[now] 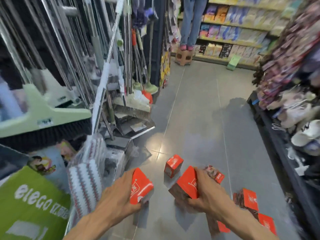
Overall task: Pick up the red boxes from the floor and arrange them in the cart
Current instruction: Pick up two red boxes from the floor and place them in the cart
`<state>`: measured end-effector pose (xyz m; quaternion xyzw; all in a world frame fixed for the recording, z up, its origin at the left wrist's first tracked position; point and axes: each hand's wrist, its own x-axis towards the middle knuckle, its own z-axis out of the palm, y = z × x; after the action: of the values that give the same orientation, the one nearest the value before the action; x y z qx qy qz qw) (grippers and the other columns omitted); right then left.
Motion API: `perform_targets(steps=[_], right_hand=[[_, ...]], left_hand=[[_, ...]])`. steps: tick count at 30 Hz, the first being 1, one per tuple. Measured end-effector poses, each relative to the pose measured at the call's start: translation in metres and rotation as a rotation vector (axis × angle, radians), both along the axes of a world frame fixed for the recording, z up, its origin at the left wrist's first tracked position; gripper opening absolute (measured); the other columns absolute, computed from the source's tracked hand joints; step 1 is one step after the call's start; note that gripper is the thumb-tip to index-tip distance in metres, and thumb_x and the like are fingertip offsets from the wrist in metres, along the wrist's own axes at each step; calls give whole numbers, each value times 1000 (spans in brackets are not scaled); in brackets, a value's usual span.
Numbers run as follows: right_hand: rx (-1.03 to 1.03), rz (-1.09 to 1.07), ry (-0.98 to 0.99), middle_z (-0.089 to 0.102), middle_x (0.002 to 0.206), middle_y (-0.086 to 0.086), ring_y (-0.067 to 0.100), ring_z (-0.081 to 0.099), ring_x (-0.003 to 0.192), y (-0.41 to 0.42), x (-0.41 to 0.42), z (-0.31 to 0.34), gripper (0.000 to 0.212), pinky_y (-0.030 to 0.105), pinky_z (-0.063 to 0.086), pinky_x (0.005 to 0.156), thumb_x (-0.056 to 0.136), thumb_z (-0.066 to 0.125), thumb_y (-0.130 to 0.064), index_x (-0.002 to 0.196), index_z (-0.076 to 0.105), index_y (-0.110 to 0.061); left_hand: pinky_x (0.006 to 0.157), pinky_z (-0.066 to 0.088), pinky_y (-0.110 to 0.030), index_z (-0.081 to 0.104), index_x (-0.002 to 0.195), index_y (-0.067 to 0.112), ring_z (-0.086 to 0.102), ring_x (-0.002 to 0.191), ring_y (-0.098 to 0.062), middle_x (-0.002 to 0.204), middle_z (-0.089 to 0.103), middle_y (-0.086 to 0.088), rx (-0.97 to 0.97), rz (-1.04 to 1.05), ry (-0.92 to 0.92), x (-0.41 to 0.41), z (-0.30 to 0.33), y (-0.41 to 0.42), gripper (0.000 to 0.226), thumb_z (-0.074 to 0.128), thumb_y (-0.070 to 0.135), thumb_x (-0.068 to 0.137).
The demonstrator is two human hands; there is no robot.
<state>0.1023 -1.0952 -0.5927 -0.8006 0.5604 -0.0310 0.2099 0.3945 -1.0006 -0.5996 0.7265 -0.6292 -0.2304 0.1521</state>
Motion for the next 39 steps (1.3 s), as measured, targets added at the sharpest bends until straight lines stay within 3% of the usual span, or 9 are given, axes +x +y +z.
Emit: perform_targets(steps=[5, 9, 15, 18, 23, 27, 31, 35, 39], right_hand=[[-62, 68, -15, 55, 116, -17, 15, 60, 105, -9, 12, 204, 80, 40, 51, 82, 68, 58, -84, 130, 34, -40], [-64, 190, 43, 47, 142, -8, 20, 55, 122, -14, 29, 363, 99, 39, 48, 92, 71, 62, -66, 151, 17, -31], [-119, 346, 55, 54, 135, -6, 24, 59, 115, -18, 81, 508, 98, 39, 48, 90, 64, 55, -77, 146, 22, -33], [-162, 514, 59, 53, 135, -3, 25, 59, 115, -20, 115, 539, 107, 42, 50, 90, 61, 49, -87, 147, 26, -27], [-250, 834, 33, 47, 145, -8, 20, 57, 121, -4, 181, 569, 124, 40, 50, 93, 58, 35, -105, 153, 21, -26], [-304, 1158, -20, 45, 147, -13, 13, 55, 126, 45, 237, 578, 114, 36, 47, 95, 66, 42, -101, 153, 21, -31], [-297, 1450, -34, 37, 155, -12, 14, 49, 135, 131, 281, 576, 116, 38, 45, 105, 66, 42, -100, 157, 15, -31], [-278, 1769, -82, 47, 131, -16, 8, 56, 110, 248, 291, 582, 104, 32, 45, 92, 67, 50, -97, 145, 26, -33], [-274, 2083, -74, 43, 147, -14, 10, 50, 129, 377, 269, 591, 102, 28, 43, 90, 69, 63, -76, 151, 17, -36]], left_hand=[[83, 45, -36, 21, 128, 53, 51, 98, -7, 110, 49, 23, -17, 19, 59, 8, 204, 0, 80, 46, 94, 64], [87, 44, -37, 12, 138, 51, 51, 113, -13, 125, 44, 19, -10, 51, 18, 21, 361, 21, 93, 45, 82, 57], [83, 52, -36, 20, 134, 47, 59, 100, -10, 116, 55, 14, -60, 127, -44, 49, 475, 56, 87, 61, 73, 62], [79, 53, -36, 28, 137, 45, 59, 97, -8, 118, 53, 13, -116, 230, -126, 60, 504, 86, 83, 61, 77, 68], [86, 48, -40, 22, 143, 30, 56, 115, -21, 129, 51, 9, -89, 573, -221, 61, 529, 154, 89, 65, 63, 72], [85, 50, -39, 29, 135, 32, 61, 111, -22, 123, 56, 8, -72, 877, -241, 40, 539, 245, 83, 65, 70, 70], [86, 50, -42, 26, 139, 27, 59, 112, -23, 130, 52, 4, -28, 1148, -272, -9, 547, 348, 90, 66, 71, 73], [84, 49, -43, 28, 136, 24, 57, 115, -26, 128, 50, 4, 34, 1438, -304, -93, 561, 452, 91, 53, 80, 70], [91, 47, -41, 26, 144, 20, 53, 122, -23, 134, 46, 3, 54, 1713, -288, -199, 578, 542, 103, 51, 73, 60]])
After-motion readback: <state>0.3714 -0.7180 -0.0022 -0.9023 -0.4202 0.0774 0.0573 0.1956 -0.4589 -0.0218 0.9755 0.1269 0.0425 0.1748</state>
